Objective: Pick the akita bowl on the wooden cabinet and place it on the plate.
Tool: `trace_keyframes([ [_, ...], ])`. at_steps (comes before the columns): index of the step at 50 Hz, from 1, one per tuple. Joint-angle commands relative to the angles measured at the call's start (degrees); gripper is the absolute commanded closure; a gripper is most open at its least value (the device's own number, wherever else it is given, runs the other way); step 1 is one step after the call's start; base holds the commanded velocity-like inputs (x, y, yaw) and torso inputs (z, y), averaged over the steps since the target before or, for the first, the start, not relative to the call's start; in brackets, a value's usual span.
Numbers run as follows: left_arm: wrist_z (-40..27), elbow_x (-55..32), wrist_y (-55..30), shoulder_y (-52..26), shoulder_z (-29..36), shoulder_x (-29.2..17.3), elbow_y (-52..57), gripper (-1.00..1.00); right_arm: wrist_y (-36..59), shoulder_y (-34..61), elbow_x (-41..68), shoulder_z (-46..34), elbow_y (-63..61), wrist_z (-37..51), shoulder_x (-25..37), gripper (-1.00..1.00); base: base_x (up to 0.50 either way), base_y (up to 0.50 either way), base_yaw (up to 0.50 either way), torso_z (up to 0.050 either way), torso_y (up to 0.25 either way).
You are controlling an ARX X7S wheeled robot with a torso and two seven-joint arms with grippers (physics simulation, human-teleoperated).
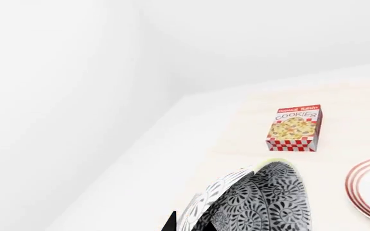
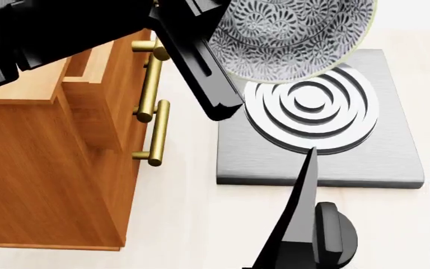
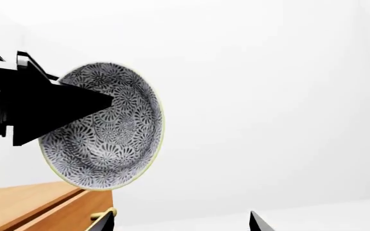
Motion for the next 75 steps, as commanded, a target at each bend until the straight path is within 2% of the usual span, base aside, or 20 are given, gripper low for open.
trace_keyframes([
  [1, -0.89, -1.10, 2.37, 1.28, -0.02, -1.77, 0.93, 1.00, -0.68, 1.33, 0.26, -2.29, 0.10, 1.62, 1.51, -1.00, 0.00, 0.00, 0.00, 0.000, 0.000],
  [13, -1.16, -2.66, 3.57, 3.25, 0.13, -3.13, 2.33, 1.00, -0.73, 4.12, 0.49, -5.92, -0.72, 3.78, 3.40, -1.00, 0.00, 0.00, 0.00, 0.000, 0.000],
  [16, -1.09, -2.63, 4.58, 3.91, 0.34, -3.41, 1.93, 1.00, -2.16, 5.90, 0.45, -8.68, -0.81, 5.78, 5.43, -1.00, 0.00, 0.00, 0.00, 0.000, 0.007],
  [24, -0.80, -3.44, 5.52, 5.45, 0.79, -4.59, 2.78, 1.00, -6.29, 15.69, -0.44, -21.97, -0.82, 13.12, 10.80, -1.00, 0.00, 0.00, 0.00, 0.000, 0.000],
  [33, -0.25, -4.46, 6.41, 7.30, 1.38, -6.00, 3.93, 1.00, -7.72, 19.84, -0.72, -27.25, -0.69, 15.73, 12.32, -1.00, 0.00, 0.00, 0.00, 0.000, 0.000],
  [63, -1.89, -9.48, 5.69, 10.80, 0.76, -5.68, 8.10, 1.00, -8.06, 23.31, -0.74, -31.66, -0.29, 16.46, 11.60, -1.00, 0.00, 0.00, 0.00, 0.000, 0.000],
  [75, -3.60, -12.80, 3.42, 11.58, -1.89, -6.20, 10.59, 1.00, -9.54, 23.14, -0.35, -31.56, 1.28, 16.81, 12.29, -1.00, 0.00, 0.00, 0.00, 0.000, 0.001],
])
